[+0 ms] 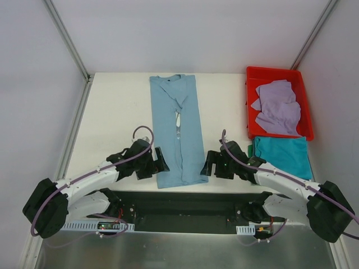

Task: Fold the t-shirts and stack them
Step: Grab the bottom of the folded rectangular tshirt with both arms

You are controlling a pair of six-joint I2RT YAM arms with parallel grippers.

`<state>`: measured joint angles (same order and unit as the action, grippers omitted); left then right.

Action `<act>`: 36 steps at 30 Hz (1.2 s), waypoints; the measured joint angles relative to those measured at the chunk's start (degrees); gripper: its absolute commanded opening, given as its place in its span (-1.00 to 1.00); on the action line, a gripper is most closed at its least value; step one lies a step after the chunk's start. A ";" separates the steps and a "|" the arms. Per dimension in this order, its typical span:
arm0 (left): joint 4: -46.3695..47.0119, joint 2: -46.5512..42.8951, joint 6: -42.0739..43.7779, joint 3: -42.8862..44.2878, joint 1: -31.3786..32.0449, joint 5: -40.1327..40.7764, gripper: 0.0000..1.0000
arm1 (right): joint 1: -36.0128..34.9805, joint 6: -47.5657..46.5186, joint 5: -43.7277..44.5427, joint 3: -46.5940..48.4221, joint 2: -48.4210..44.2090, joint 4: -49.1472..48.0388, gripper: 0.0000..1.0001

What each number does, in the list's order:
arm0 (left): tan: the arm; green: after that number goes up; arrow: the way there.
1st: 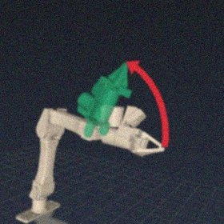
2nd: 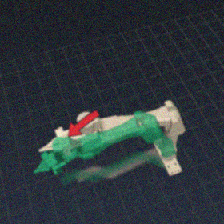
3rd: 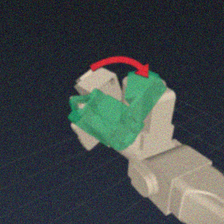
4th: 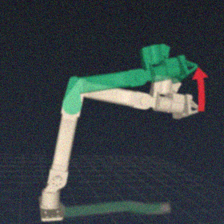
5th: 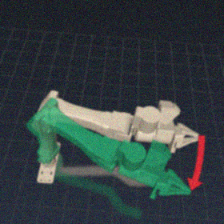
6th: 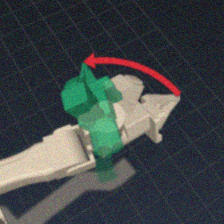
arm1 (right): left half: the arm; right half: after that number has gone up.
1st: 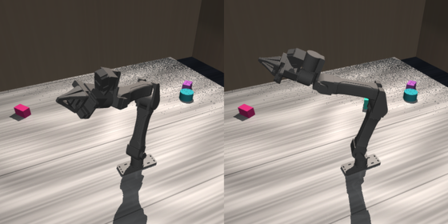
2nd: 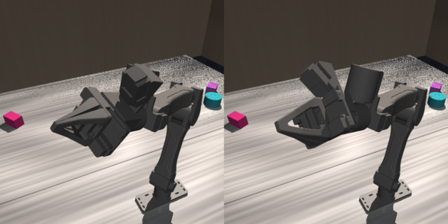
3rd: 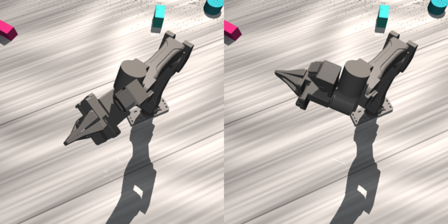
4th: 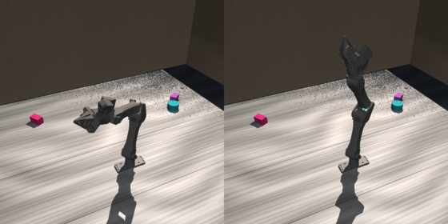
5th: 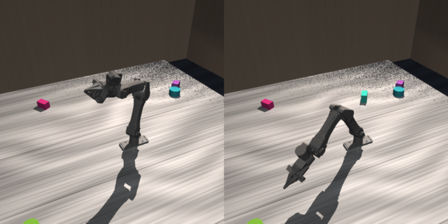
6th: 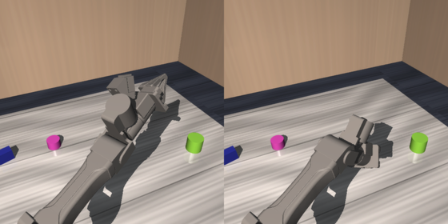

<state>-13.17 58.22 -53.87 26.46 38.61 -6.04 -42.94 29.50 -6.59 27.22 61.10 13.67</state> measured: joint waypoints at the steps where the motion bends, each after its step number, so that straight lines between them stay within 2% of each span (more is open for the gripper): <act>1: -0.37 1.03 -0.61 0.00 0.87 0.02 0.85 | 0.00 0.42 -0.28 -0.20 0.24 -0.52 0.61; 6: -2.12 4.37 -3.08 0.31 3.28 -0.11 0.65 | 0.00 2.14 -0.68 -1.88 0.46 -2.01 0.44; 12: -2.29 6.64 -5.05 0.72 7.28 -0.55 0.28 | 0.00 3.32 -0.96 -2.91 0.50 -3.37 0.20; 14: -2.89 7.56 -5.29 1.05 7.58 -0.72 0.19 | 0.02 3.56 -1.31 -3.02 1.07 -4.28 0.18; 19: -4.52 9.31 -5.75 1.66 7.56 -1.20 -0.05 | 0.11 4.04 -3.04 -3.06 3.98 -7.21 -0.01; 21: -5.01 9.62 -5.75 1.73 7.56 -1.18 -0.29 | 0.17 4.35 -4.22 -3.04 5.27 -8.74 -0.15; 27: -7.02 11.02 -5.25 1.97 7.58 -1.14 -1.00 | 0.22 4.72 -6.97 -3.10 8.79 -11.56 -0.80; 29: -7.43 11.08 -5.18 2.08 7.58 -1.14 -1.00 | 0.22 4.79 -7.45 -3.56 8.90 -11.39 -0.99; 36: -10.25 8.09 -4.37 1.49 8.37 -1.25 -1.00 | 0.13 4.79 -11.02 -7.52 4.76 -11.65 -0.99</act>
<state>-23.42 66.30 -58.24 27.94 46.98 -7.29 -42.81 34.28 -17.61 19.70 65.87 2.02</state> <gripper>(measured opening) 0.011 0.019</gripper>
